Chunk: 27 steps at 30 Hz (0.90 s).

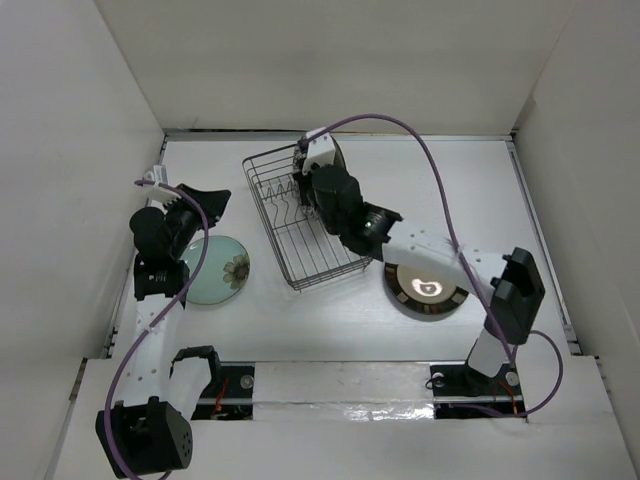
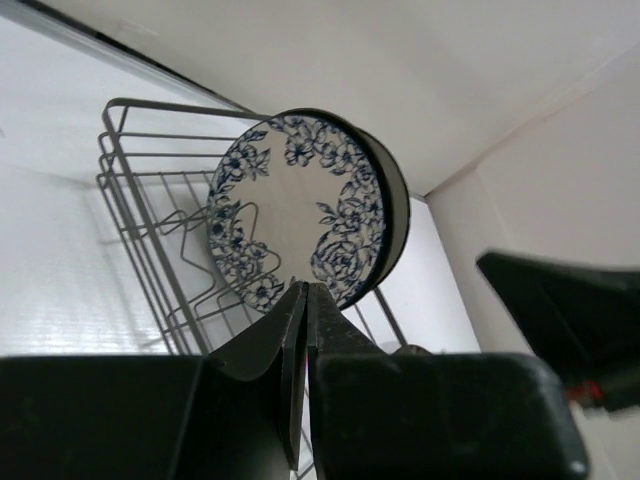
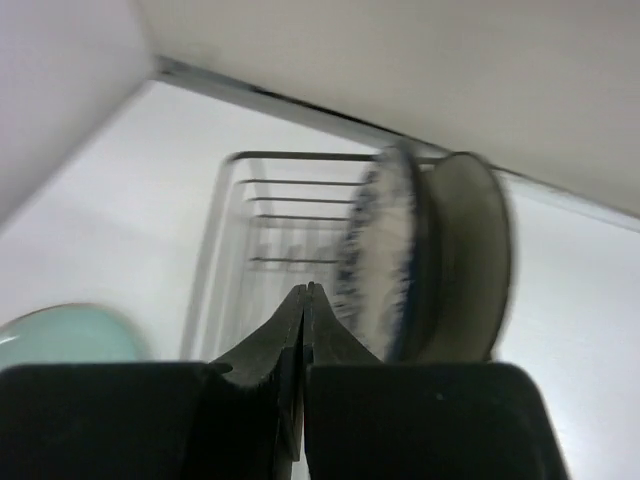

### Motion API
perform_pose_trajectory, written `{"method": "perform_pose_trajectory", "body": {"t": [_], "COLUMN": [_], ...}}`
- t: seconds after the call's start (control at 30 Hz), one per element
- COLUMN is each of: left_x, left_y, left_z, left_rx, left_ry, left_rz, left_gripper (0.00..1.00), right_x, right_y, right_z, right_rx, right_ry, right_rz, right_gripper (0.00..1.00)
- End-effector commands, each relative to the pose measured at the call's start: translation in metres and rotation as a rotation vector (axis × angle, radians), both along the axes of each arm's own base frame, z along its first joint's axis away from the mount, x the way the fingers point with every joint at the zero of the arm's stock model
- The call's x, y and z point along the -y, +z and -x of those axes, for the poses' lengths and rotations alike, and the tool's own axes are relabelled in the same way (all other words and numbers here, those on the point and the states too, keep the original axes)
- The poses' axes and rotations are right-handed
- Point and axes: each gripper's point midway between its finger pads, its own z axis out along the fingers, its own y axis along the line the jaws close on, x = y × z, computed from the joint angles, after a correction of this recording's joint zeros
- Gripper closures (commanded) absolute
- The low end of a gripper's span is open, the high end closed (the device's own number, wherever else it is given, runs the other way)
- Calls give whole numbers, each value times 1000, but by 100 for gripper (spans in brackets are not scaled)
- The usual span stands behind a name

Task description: Load the plates into the dish rack

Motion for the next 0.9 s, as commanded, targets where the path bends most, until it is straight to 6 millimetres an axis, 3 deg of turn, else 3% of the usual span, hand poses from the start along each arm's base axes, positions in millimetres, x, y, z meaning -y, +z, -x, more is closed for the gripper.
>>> {"method": "perform_pose_trajectory", "body": {"t": [0.0, 0.03, 0.07, 0.13, 0.3, 0.37, 0.4, 0.47, 0.5, 0.53, 0.57, 0.63, 0.67, 0.73, 0.8, 0.87], "left_x": [11, 12, 14, 17, 35, 41, 38, 42, 45, 47, 47, 51, 50, 53, 53, 58], "left_y": [36, 38, 42, 54, 110, 139, 147, 179, 184, 194, 209, 216, 225, 227, 224, 217], "left_z": [7, 8, 10, 15, 39, 55, 58, 77, 82, 91, 101, 115, 123, 136, 140, 146], "left_rx": [137, 144, 151, 182, 300, 370, 387, 461, 464, 494, 529, 540, 559, 565, 557, 548], "left_ry": [-62, -67, -81, -96, -167, -180, -162, -171, -182, -189, -187, -199, -191, -200, -202, -231], "left_rz": [2, 7, 13, 15, 15, 5, -5, -17, -21, -41, -55, -84, -95, -96, -99, -94], "left_gripper": [100, 100, 100, 100, 100, 99, 94, 88, 85, 79, 77, 67, 66, 62, 60, 60], "right_x": [-53, -59, -72, -84, -120, -132, -141, -150, -157, -162, -165, -173, -175, -182, -186, -192], "right_y": [2, -20, -24, -41, -81, -87, -104, -118, -122, -139, -146, -153, -167, -170, -195, -201], "right_z": [70, 85, 106, 127, 178, 189, 199, 198, 205, 205, 206, 208, 206, 203, 200, 197], "right_rx": [-94, -135, -157, -225, -364, -390, -432, -473, -519, -550, -570, -631, -655, -696, -754, -782], "right_ry": [265, 296, 335, 357, 428, 435, 433, 415, 408, 392, 382, 361, 333, 281, 207, 165], "right_rz": [-221, -215, -236, -277, -313, -311, -298, -315, -351, -349, -365, -418, -419, -483, -502, -533], "right_gripper": [100, 100, 100, 100, 100, 100, 100, 91, 87, 84, 74, 67, 60, 53, 51, 47]}}
